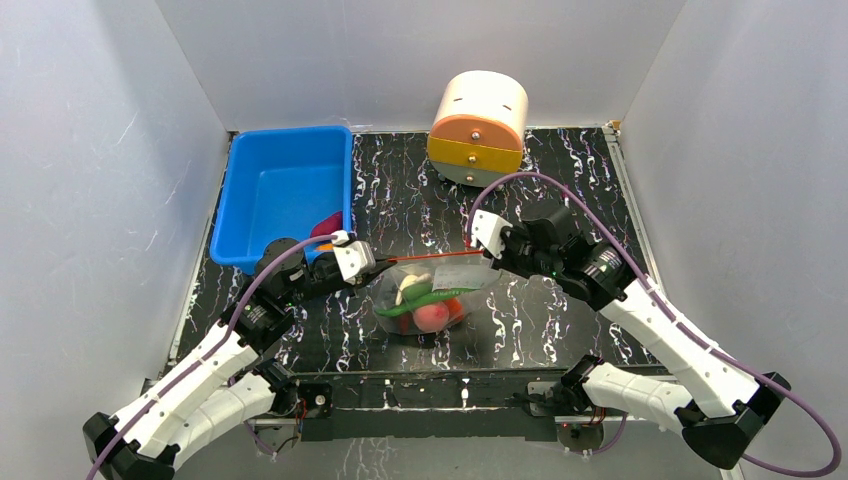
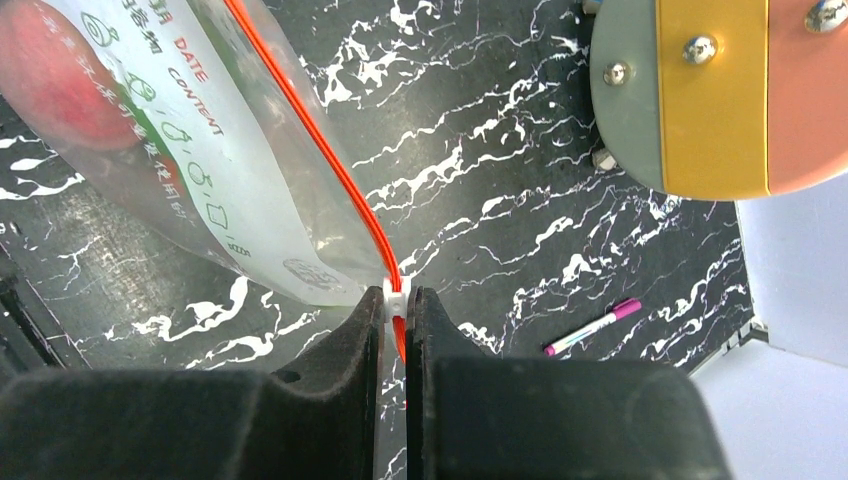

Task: Place the food in the zip-top bag and seal the zipper
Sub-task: Zip the zipper food storage bag at the center of the board.

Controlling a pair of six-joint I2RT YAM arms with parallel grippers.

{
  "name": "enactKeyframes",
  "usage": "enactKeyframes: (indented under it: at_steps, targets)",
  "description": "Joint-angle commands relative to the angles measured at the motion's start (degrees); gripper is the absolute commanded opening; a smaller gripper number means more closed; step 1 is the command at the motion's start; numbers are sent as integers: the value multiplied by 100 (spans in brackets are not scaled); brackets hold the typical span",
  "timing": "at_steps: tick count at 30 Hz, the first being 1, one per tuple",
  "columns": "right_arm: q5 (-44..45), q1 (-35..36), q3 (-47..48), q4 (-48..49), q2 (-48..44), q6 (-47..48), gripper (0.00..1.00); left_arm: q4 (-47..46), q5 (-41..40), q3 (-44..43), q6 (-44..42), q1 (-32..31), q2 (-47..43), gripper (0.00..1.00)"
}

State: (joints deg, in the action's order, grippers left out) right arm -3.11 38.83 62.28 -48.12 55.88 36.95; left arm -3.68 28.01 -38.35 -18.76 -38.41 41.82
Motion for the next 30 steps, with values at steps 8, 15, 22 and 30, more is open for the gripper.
enactKeyframes:
  at_steps: [8, 15, 22, 30]
  targets:
    - [1472, -167, 493, -845, -102, -300, 0, -130, -246, -207, -68, 9, -249, 0]
    - [1476, -170, 664, -1330, -302, -539, 0, -131, -142, -285, 130, 9, -159, 0]
    - [550, -170, 1359, -1833, -747, -858, 0, -285, 431, -345, 1135, 9, -195, 0]
    - [209, -165, 1307, -1154, -942, -1128, 0, -361, 874, -367, 2587, 9, 414, 0]
